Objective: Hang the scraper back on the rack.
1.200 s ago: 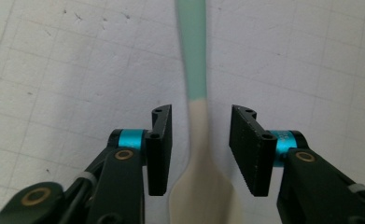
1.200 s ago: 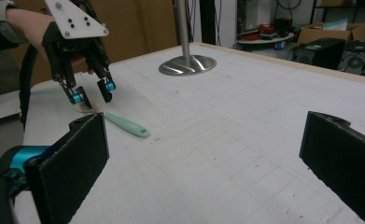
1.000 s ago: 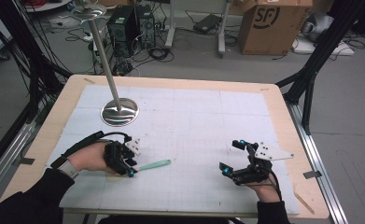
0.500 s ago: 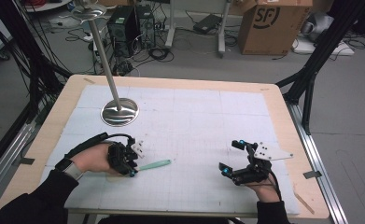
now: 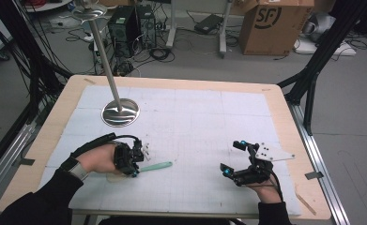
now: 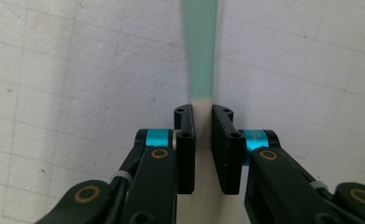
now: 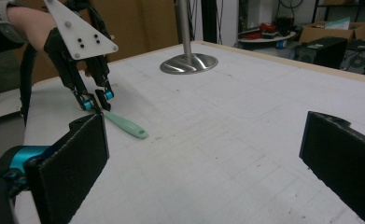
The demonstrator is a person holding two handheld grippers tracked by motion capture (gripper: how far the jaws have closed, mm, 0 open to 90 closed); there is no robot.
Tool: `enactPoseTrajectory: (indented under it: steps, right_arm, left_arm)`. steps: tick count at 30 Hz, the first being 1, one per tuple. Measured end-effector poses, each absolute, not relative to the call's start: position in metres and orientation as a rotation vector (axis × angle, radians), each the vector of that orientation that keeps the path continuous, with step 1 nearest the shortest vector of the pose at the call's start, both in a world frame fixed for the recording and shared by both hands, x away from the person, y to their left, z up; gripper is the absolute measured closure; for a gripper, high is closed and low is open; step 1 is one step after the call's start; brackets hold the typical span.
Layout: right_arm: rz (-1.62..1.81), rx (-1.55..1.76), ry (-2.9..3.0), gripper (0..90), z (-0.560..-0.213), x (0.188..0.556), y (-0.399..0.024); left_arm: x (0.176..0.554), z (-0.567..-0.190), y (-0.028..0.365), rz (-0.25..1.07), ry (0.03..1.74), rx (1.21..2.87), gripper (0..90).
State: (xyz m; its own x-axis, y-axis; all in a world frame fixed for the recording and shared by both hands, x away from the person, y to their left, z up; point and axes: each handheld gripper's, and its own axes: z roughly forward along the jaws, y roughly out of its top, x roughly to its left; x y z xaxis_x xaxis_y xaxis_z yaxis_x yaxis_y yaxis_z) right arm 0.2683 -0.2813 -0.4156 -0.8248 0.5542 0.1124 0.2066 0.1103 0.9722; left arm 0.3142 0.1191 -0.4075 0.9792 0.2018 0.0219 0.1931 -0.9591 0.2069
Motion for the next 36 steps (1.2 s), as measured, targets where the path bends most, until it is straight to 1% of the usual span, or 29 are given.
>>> enactPoseTrajectory:
  steps: [6,11,16,30,36]
  right_arm:
    - [1.774,0.753,2.109,0.3,-0.415,0.268,-0.282]
    - [1.773,0.765,2.109,0.3,-0.415,0.268,-0.283]
    - [1.768,0.756,2.113,0.3,-0.416,0.269,-0.282]
    - [1.764,0.757,2.115,0.3,-0.416,0.268,-0.281]
    - [1.762,0.757,2.114,0.3,-0.416,0.269,-0.281]
  left_arm:
    - [0.311,-0.405,0.125,0.075,0.301,2.882,80.6]
    - [0.313,-0.396,0.139,0.086,0.362,2.785,80.6]
    - [0.313,-0.385,0.158,0.059,0.454,2.635,80.5]
    - [0.310,-0.370,0.201,0.067,0.619,2.308,80.6]
    - [0.310,-0.363,0.218,0.119,0.655,2.169,80.5]
